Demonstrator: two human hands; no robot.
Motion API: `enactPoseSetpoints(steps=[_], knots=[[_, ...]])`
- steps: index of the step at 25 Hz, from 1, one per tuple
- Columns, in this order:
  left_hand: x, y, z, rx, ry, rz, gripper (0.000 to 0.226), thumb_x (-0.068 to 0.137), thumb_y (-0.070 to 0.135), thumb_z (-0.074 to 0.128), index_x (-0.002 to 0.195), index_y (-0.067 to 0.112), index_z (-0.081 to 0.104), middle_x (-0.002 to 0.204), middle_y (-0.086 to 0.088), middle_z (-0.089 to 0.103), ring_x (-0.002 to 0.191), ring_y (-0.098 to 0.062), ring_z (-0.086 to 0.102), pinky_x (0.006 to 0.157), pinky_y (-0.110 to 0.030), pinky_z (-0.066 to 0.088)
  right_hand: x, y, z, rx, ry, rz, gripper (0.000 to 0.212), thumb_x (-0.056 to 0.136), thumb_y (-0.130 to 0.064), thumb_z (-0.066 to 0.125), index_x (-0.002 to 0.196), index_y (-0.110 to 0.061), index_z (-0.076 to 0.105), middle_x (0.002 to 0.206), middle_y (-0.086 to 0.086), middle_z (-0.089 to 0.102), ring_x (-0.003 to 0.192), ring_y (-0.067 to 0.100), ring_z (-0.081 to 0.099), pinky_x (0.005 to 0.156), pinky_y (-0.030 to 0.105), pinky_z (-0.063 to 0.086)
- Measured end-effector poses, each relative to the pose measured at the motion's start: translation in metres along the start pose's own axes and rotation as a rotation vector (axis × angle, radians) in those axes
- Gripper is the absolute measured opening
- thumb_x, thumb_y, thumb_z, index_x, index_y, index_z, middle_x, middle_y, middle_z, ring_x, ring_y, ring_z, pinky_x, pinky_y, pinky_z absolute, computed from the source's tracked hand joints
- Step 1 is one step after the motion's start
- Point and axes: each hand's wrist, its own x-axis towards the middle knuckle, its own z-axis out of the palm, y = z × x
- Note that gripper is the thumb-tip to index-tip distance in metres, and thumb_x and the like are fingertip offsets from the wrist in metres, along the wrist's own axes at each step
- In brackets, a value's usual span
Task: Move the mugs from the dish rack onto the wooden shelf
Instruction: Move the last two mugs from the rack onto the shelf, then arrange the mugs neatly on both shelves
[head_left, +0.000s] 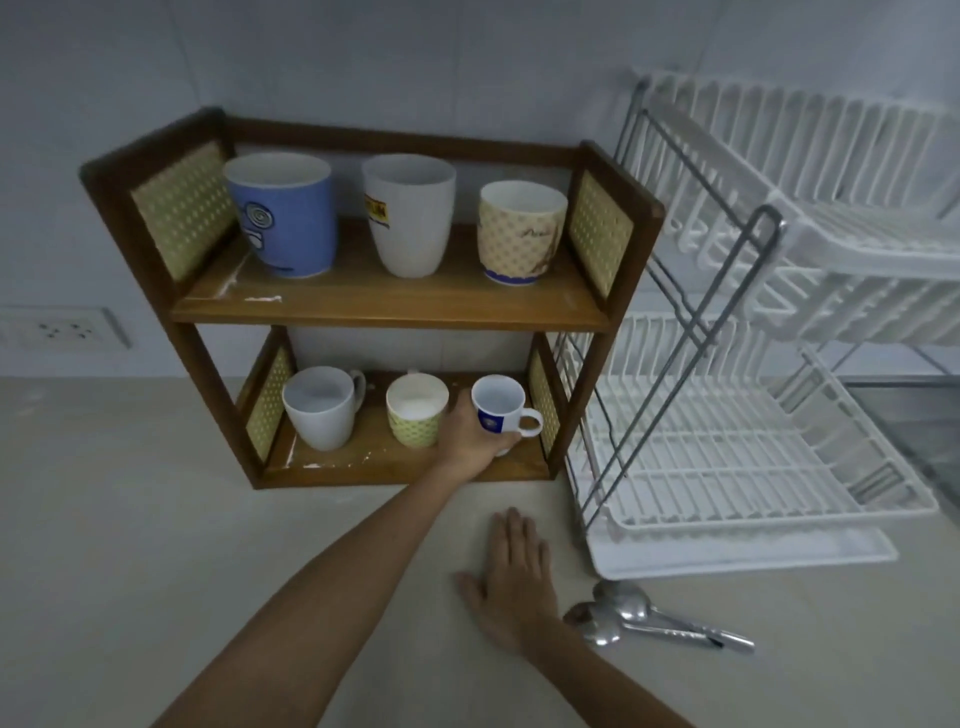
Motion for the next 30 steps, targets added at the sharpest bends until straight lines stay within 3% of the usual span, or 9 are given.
enactPoseSetpoints(steps=[3,8,13,18,21,23,25,27,30], knots=[[0.012,-0.006,0.022,-0.021,0.058,-0.042,0.074,0.065,0.017,0.085,0.126,0.009,0.045,0.126,-0.011,0.059,0.115,-0.028,0.055,0.079,-0.025,0.041,0.007,0.001,0.017,-0.055,0.044,-0.037,0.095,0.082,-0.075,0.017,0.151,-0.014,-0.007,0.161,0.005,-0.011,0.147,0.025,-0.016,0.117,0.046,-0.011],[0.029,-0.015,0.04,0.01,0.164,-0.078,0.069,0.068,0.016,0.084,0.123,0.004,0.046,0.125,-0.017,0.06,0.115,-0.035,0.055,0.086,-0.037,0.047,0.013,0.003,0.019,-0.083,0.081,-0.065,0.096,0.08,-0.075,0.015,0.15,-0.015,-0.011,0.161,0.003,-0.013,0.145,0.021,-0.022,0.115,0.041,-0.017],[0.027,-0.008,0.03,0.086,0.045,-0.133,0.067,0.075,0.02,0.078,0.127,0.0,0.04,0.126,-0.019,0.059,0.114,-0.036,0.057,0.084,-0.039,0.047,0.011,0.002,0.015,-0.09,0.054,-0.061,0.094,0.081,-0.073,0.016,0.148,-0.016,-0.016,0.16,0.004,-0.017,0.144,0.02,-0.024,0.116,0.041,-0.016],[-0.029,0.038,-0.031,0.068,-0.296,-0.041,0.065,0.086,0.018,0.067,0.138,0.005,0.03,0.128,-0.015,0.058,0.114,-0.028,0.057,0.089,-0.036,0.048,0.007,-0.002,0.007,-0.106,-0.014,-0.035,0.092,0.084,-0.069,0.025,0.151,-0.013,-0.006,0.162,0.006,-0.007,0.148,0.024,-0.011,0.12,0.043,-0.006],[-0.056,0.087,-0.116,0.078,-0.616,0.183,0.039,0.089,0.018,0.064,0.127,0.016,0.053,0.114,-0.007,0.069,0.105,-0.014,0.065,0.089,-0.027,0.053,0.014,-0.023,-0.044,0.052,-0.077,-0.106,0.065,0.088,-0.051,0.046,0.144,-0.021,0.033,0.152,0.005,0.036,0.14,0.022,0.032,0.113,0.036,0.031],[-0.064,0.125,-0.173,-0.019,-0.528,0.333,0.025,0.088,0.017,0.064,0.113,0.022,0.064,0.106,0.001,0.073,0.1,-0.011,0.067,0.081,-0.021,0.055,0.02,-0.052,-0.106,0.274,0.155,-0.274,0.036,0.084,-0.042,0.054,0.119,-0.032,0.058,0.108,-0.008,0.067,0.096,0.003,0.062,0.08,0.024,0.051],[-0.056,0.158,-0.222,-0.074,-0.184,0.497,0.026,0.087,0.014,0.063,0.112,0.022,0.063,0.103,0.002,0.073,0.101,-0.011,0.067,0.082,-0.026,0.055,0.028,-0.086,-0.182,0.446,0.442,-0.475,0.024,0.081,-0.04,0.053,0.1,-0.032,0.064,0.075,-0.018,0.063,0.068,-0.004,0.059,0.058,0.008,0.043],[-0.035,0.186,-0.263,0.102,0.077,0.556,0.044,0.088,0.01,0.063,0.127,0.023,0.05,0.12,0.0,0.064,0.113,-0.011,0.059,0.096,-0.035,0.049,0.043,-0.12,-0.257,0.438,0.635,-0.613,0.021,0.082,-0.038,0.051,0.097,-0.032,0.064,0.081,-0.014,0.065,0.076,0.0,0.061,0.064,0.012,0.048],[0.004,0.201,-0.292,0.783,-0.048,0.368,0.084,0.085,0.026,0.068,0.149,0.032,0.013,0.155,-0.002,0.028,0.139,-0.021,0.03,0.112,-0.039,0.031,0.084,-0.163,-0.336,-0.007,0.575,-0.465,0.048,0.087,-0.05,0.049,0.127,-0.024,0.052,0.127,0.009,0.057,0.115,0.028,0.052,0.091,0.041,0.046]])
